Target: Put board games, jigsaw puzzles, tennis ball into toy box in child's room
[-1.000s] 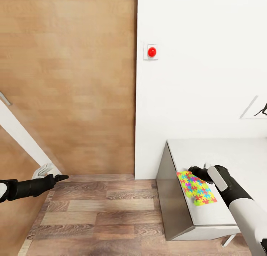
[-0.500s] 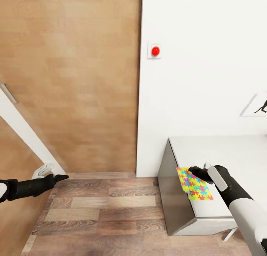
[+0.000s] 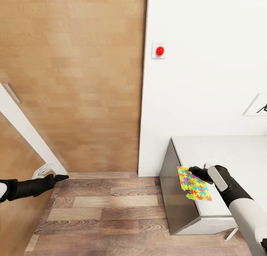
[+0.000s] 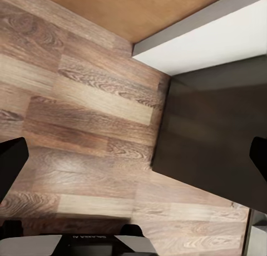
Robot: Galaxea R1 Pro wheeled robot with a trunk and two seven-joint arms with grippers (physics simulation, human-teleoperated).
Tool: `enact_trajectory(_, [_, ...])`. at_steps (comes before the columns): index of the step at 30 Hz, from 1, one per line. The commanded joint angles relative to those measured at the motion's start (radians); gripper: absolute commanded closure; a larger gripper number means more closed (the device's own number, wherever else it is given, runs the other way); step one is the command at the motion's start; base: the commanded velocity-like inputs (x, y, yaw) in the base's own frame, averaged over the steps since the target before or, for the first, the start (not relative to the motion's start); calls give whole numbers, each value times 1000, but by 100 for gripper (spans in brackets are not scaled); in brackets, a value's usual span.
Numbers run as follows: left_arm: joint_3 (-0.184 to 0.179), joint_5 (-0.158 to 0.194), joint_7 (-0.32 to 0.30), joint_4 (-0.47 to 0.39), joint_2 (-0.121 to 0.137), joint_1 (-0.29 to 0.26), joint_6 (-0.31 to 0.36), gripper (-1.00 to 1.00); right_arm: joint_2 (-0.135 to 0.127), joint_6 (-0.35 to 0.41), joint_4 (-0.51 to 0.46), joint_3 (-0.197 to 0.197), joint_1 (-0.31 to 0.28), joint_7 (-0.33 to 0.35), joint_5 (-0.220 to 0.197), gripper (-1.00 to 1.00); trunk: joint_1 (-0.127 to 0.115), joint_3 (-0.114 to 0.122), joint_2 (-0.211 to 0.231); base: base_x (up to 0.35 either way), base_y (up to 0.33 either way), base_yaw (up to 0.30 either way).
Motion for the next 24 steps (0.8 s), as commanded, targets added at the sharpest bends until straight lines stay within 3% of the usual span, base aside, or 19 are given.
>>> enact_trajectory(1, [0,10,10,-1,0,-1,3,-100,-1,1,-1,6,-1,-10,-11,-100,1,-2,-2,-11,42,0])
enact_trajectory(13, [0,10,10,-1,0,-1,3,-100,-2,1,-1,6,-1,-10,-11,-100,1,1,-2,-2,33,-5])
enact_trajectory(24, [0,10,10,-1,-1,-1,3,-100,-17,0,-7,-6,-1,-10,-12,-100,1,17,-2,0,2,-112])
